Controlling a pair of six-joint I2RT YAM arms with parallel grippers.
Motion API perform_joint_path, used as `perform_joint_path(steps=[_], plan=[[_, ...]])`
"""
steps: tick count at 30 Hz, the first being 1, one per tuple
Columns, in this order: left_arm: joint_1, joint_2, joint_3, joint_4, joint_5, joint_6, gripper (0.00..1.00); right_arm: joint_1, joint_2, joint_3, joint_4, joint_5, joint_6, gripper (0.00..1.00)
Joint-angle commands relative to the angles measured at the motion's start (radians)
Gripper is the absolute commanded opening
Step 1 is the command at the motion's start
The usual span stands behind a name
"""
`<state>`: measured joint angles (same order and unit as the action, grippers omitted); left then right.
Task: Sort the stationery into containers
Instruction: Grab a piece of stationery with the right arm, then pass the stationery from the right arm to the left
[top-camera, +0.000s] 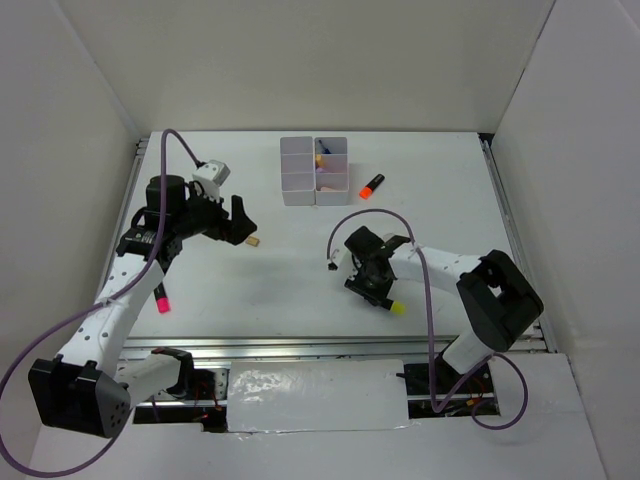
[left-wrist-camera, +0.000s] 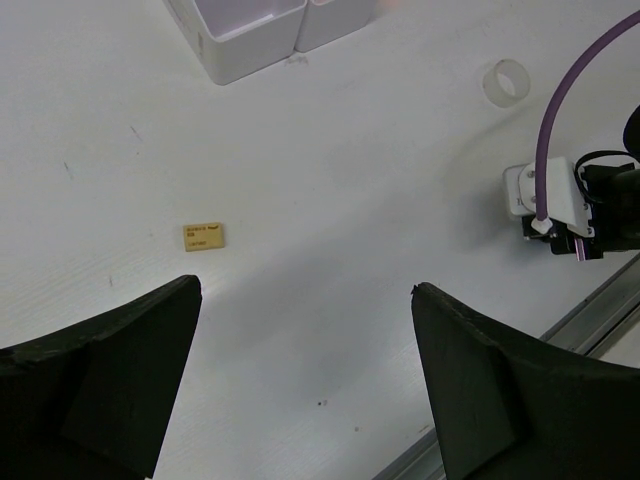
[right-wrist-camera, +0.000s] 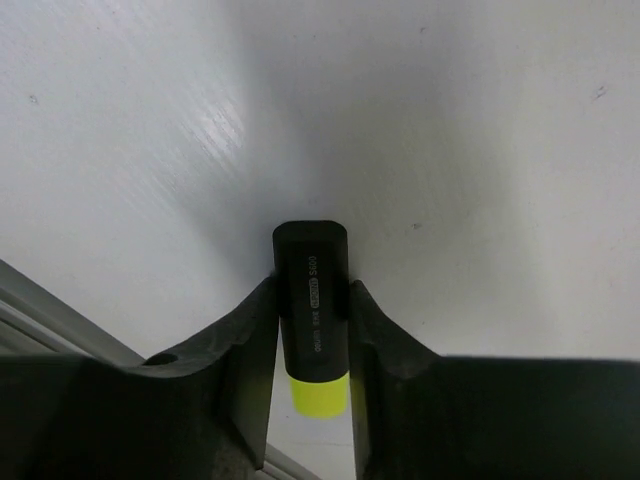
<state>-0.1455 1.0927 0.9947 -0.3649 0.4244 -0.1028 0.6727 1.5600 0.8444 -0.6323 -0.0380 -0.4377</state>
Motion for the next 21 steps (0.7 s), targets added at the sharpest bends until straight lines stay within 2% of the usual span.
perform_joint_path(steps=[1,5,6,8,9,12,13,14,16,17,19,21], plan=[[-0.016,-0.01,0.055,0.046,0.017,0.049,0.98,0.011,0.032,0.024,0.0,-0.016,0.005,0.31],[-0.043,-0.054,0.056,0.07,0.066,0.162,0.99,0.008,0.011,0.071,-0.038,-0.097,0.079,0.09],[-0.069,-0.063,0.053,0.075,0.077,0.234,0.99,0.005,0.011,0.094,-0.052,-0.121,0.127,0.03],[-0.113,-0.077,0.051,0.075,0.086,0.328,0.99,-0.024,0.021,0.192,-0.082,-0.218,0.18,0.0],[-0.181,-0.073,0.058,0.046,0.112,0.468,0.97,-0.039,0.044,0.229,-0.119,-0.255,0.227,0.0],[-0.362,-0.054,0.07,-0.026,0.079,0.679,0.94,-0.097,0.118,0.343,-0.167,-0.388,0.309,0.0],[-0.423,-0.051,0.062,-0.035,0.013,0.73,0.94,-0.113,0.138,0.385,-0.178,-0.414,0.329,0.0],[-0.56,-0.037,0.055,-0.058,-0.036,0.841,0.92,-0.134,0.175,0.406,-0.196,-0.457,0.347,0.0],[-0.702,-0.031,0.0,-0.051,-0.198,0.952,0.91,-0.157,0.205,0.459,-0.213,-0.493,0.411,0.0],[-0.826,-0.028,-0.025,-0.011,-0.246,1.039,0.89,-0.177,0.231,0.475,-0.231,-0.525,0.428,0.0],[-0.914,-0.016,-0.088,0.026,-0.327,1.113,0.87,-0.186,0.247,0.505,-0.242,-0.52,0.471,0.0],[-0.976,0.031,-0.094,0.05,-0.325,1.17,0.83,-0.202,0.261,0.513,-0.251,-0.507,0.507,0.0]])
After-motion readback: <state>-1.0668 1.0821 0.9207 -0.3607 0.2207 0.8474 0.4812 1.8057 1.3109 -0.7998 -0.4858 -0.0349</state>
